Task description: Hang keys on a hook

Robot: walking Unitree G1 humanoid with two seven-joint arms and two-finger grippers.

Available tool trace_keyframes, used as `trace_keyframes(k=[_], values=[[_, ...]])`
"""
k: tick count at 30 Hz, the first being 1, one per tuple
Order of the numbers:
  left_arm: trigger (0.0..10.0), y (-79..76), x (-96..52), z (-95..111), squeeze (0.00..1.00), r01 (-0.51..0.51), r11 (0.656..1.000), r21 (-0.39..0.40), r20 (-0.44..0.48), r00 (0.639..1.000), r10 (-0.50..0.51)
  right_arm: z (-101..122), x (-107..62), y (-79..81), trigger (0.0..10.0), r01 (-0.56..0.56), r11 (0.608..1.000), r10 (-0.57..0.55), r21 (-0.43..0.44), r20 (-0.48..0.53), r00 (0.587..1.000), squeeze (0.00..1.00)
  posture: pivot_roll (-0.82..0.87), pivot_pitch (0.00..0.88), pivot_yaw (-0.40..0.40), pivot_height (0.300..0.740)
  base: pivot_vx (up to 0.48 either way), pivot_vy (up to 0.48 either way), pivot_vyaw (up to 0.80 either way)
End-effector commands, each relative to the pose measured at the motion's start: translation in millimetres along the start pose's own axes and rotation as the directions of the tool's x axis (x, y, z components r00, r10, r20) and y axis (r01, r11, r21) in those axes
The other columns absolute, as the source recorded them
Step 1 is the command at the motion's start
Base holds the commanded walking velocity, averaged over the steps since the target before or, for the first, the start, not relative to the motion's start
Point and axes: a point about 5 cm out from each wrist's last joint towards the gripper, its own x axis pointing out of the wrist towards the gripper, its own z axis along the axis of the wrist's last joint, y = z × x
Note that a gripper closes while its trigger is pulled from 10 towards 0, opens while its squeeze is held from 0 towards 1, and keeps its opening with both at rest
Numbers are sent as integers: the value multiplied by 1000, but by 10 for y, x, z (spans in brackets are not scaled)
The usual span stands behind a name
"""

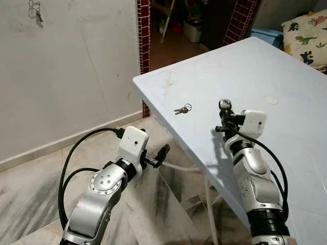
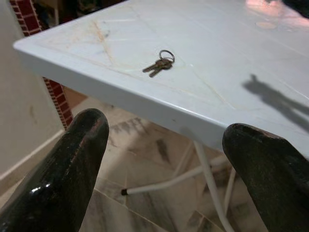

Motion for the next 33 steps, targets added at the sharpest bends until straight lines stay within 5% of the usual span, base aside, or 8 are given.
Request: trace_keyframes(k=[1,10,24,27,29,30,32,33], values=[[10000,41,10,4,0,-30,1000,5,3,1000,30,3,-83,28,0,-50,999,51,16,-25,998,0,177,65,-56,740,0,0,0],[10000,8,30,-9,0,-18,1000,-2,4,1000,18,-327,-362,309,0,-346,935,349,74,-345,871,0,164,64,-57,740,0,0,0],[10000,18,27,-31,0,-18,1000,0,-4,1000,18,-346,-338,24,39,-284,943,174,-174,-470,866,0,170,62,-60,740,0,0,0],[10000,18,26,-33,0,-14,1000,2,-4,1000,14,-357,-351,-17,1451,-280,931,140,-233,-480,866,0,170,60,-58,740,0,0,0],[10000,20,26,-33,0,-12,1000,3,-5,1000,12,-370,-366,-37,5412,-285,923,129,-258,-490,862,0,170,59,-57,740,0,0,0],[10000,20,25,-33,0,-11,1000,3,-4,1000,11,-370,-372,-52,10000,-282,921,121,-269,-491,863,0,169,58,-57,740,0,0,0],[10000,20,22,-35,0,-9,1000,4,-5,1000,9,-373,-390,-87,10000,-277,916,104,-289,-496,862,12,168,57,-56,740,0,0,0],[10000,16,20,-36,0,-7,1000,4,-5,1000,7,-371,-405,-132,10000,-266,914,84,-308,-498,863,1000,167,58,-56,740,0,0,0]])
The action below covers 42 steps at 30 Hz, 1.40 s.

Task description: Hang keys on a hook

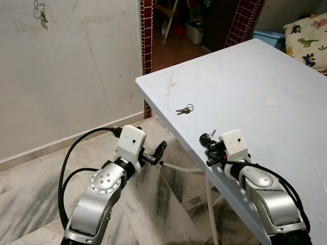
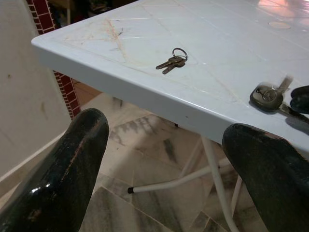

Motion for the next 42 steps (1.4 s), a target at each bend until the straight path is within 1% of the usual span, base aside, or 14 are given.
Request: trace_keyframes(k=[1,8,12,15,21,23,24,29,34,37,38,39,42], values=[[10000,-24,4,7,0,18,1000,6,3,1000,-18,-81,-41,-71,10000,39,999,-40,-27,-34,999,1000,167,59,-56,740,0,0,0],[10000,-29,1,4,0,21,1000,4,1,1000,-21,-75,-60,-176,10000,108,993,-109,-42,-29,994,1000,164,63,-55,740,0,0,0],[10000,-30,-2,3,0,22,1000,4,0,1000,-22,-11,-43,-191,10000,141,990,-141,-25,3,990,1000,165,64,-55,740,0,0,0],[10000,-30,-1,3,0,22,1000,4,0,1000,-22,72,-23,-179,10000,177,984,-178,14,37,983,1000,167,65,-54,740,0,0,0],[10000,-29,3,6,0,21,1000,4,0,1000,-21,234,24,-107,10000,218,968,-229,122,83,970,1000,168,63,-53,740,0,0,0],[10000,-29,5,7,0,22,1000,5,0,1000,-22,252,35,-75,10000,221,964,-234,147,82,969,1000,170,63,-53,740,0,0,0],[10000,-29,5,8,0,21,1000,5,1,1000,-21,262,43,-36,10000,214,961,-231,176,79,970,1000,171,63,-54,740,0,0,0],[10000,-20,9,13,0,18,1000,6,2,1000,-18,274,53,49,10000,193,959,-210,209,61,976,1000,171,62,-54,740,0,0,0],[10000,-18,12,13,0,18,1000,6,2,1000,-18,281,43,99,10000,188,957,-203,222,47,978,1000,170,61,-53,740,0,0,0],[10000,-17,16,14,0,19,1000,6,3,1000,-19,281,46,170,10000,162,957,-176,242,36,984,1000,169,59,-53,740,0,0,0],[10000,-17,16,14,0,19,1000,6,3,1000,-19,281,46,170,10000,162,957,-176,242,36,984,1000,169,59,-53,740,0,0,0],[10000,-16,19,15,0,20,1000,6,3,1000,-20,290,47,207,10000,146,955,-160,259,36,986,1000,170,59,-52,740,0,0,0],[10000,-15,22,17,0,21,1000,6,4,1000,-21,292,54,244,10000,133,955,-147,265,34,989,1000,169,58,-52,740,0,0,0]])
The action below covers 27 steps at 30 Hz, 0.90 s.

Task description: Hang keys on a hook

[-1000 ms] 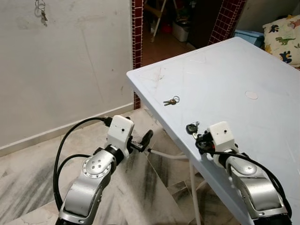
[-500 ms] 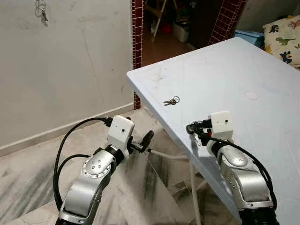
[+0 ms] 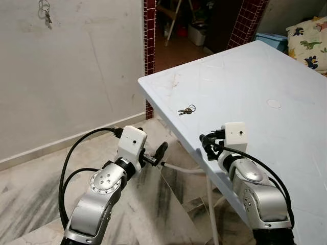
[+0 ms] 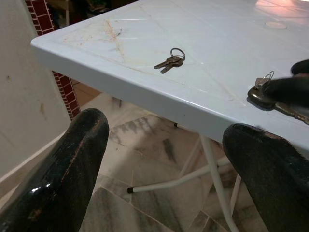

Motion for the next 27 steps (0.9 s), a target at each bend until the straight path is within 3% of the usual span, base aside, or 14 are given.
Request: trace_keyframes(k=[1,8,10,11,13,15,17,27], values=[[10000,-4,19,17,0,4,1000,6,5,1000,-4,34,-33,2,10000,0,1000,0,2,13,1000,1000,169,58,-52,740,0,0,0],[10000,-8,15,21,0,10,1000,-2,1,1000,-10,7,-11,78,10000,-17,1000,17,17,-1,1000,1000,174,58,-53,740,0,0,0],[10000,-45,8,-7,0,55,998,-19,-24,998,-55,-16,22,110,10000,-16,1000,16,26,-9,1000,886,176,59,-52,740,0,0,0],[10000,-52,6,-11,0,62,998,-22,-27,998,-63,-19,26,113,10000,-16,1000,16,27,-9,1000,886,176,59,-52,740,0,0,0],[10000,-76,-2,-33,0,84,996,-21,-43,995,-85,-25,37,125,10000,-15,999,16,31,-11,1000,714,181,61,-51,740,0,0,0],[10000,-92,-9,-50,0,96,995,-21,-54,994,-97,-32,50,136,10000,-14,999,15,34,-14,1000,671,181,61,-51,740,0,0,0],[10000,-104,-18,-73,0,118,992,-32,-74,990,-120,-36,74,151,10000,-8,999,9,39,-15,1000,557,183,62,-50,740,0,0,0],[10000,-130,-49,-117,0,150,988,-40,-116,981,-153,25,176,207,10000,11,999,-11,37,2,1000,459,190,69,-50,740,0,0,0]])
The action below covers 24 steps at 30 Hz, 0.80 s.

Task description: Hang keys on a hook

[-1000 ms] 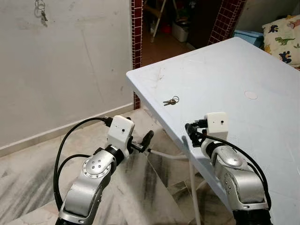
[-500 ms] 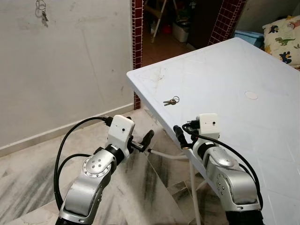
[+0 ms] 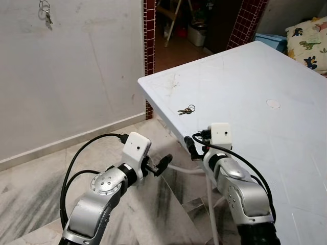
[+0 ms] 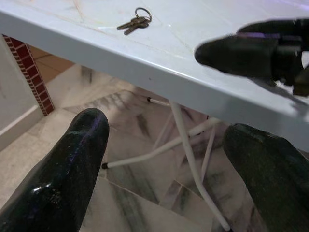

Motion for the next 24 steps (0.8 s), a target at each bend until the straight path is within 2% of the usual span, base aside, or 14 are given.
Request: trace_keyframes(k=[1,3,4,5,6,9,11,17,18,19,20,21,22,24], values=[[10000,-40,-16,24,0,19,1000,10,2,1000,-19,18,35,2,10000,18,1000,-18,-7,5,1000,459,190,69,-50,740,0,0,0],[10000,-38,-20,21,0,19,1000,10,0,1000,-19,14,55,8,10000,22,1000,-22,-8,5,1000,424,193,70,-50,740,0,0,0],[10000,-36,-26,21,0,18,1000,10,-2,1000,-18,10,71,6,10000,35,999,-35,-11,5,999,263,196,73,-50,740,0,0,0],[10000,-35,-29,22,0,17,1000,11,-3,1000,-17,7,85,-7,10000,52,999,-52,-12,4,999,51,196,73,-50,740,0,0,0],[10000,-35,-31,22,0,16,1000,11,-3,1000,-16,5,89,-17,10000,62,998,-62,-14,3,998,0,198,75,-50,740,0,0,0],[10000,-35,-38,23,0,15,1000,11,-5,1000,-15,-7,98,-45,9490,86,996,-87,-16,-6,996,0,199,77,-50,740,0,0,0],[10000,-33,-46,22,0,13,1000,11,-6,1000,-13,-45,104,-86,10000,112,994,-112,-15,-29,993,0,199,79,-49,740,0,0,0],[10000,-31,-55,20,0,14,1000,13,-11,1000,-14,-106,104,-129,9765,142,990,-142,8,-47,989,0,200,84,-45,740,0,0,0],[10000,-31,-56,19,0,14,1000,13,-12,1000,-14,-117,104,-136,5765,149,989,-148,17,-49,988,0,200,84,-45,740,0,0,0],[10000,-31,-57,18,0,15,1000,14,-13,1000,-15,-124,105,-140,4863,153,988,-152,22,-51,987,0,200,84,-45,740,0,0,0],[10000,-33,-59,15,0,16,1000,14,-16,1000,-16,-138,108,-141,3451,155,987,-154,28,-53,987,0,201,85,-45,740,0,0,0],[10000,-34,-60,9,0,18,1000,14,-21,1000,-18,-148,113,-141,2941,157,987,-156,29,-55,986,0,202,85,-44,740,0,0,0],[10000,-35,-60,4,0,19,1000,14,-25,1000,-19,-155,117,-141,2941,159,987,-157,30,-56,986,0,202,85,-44,740,0,0,0],[10000,-42,-58,-10,0,31,999,14,-36,999,-31,-166,127,-132,3686,161,986,-160,31,-57,986,0,206,83,-42,740,0,0,0]])
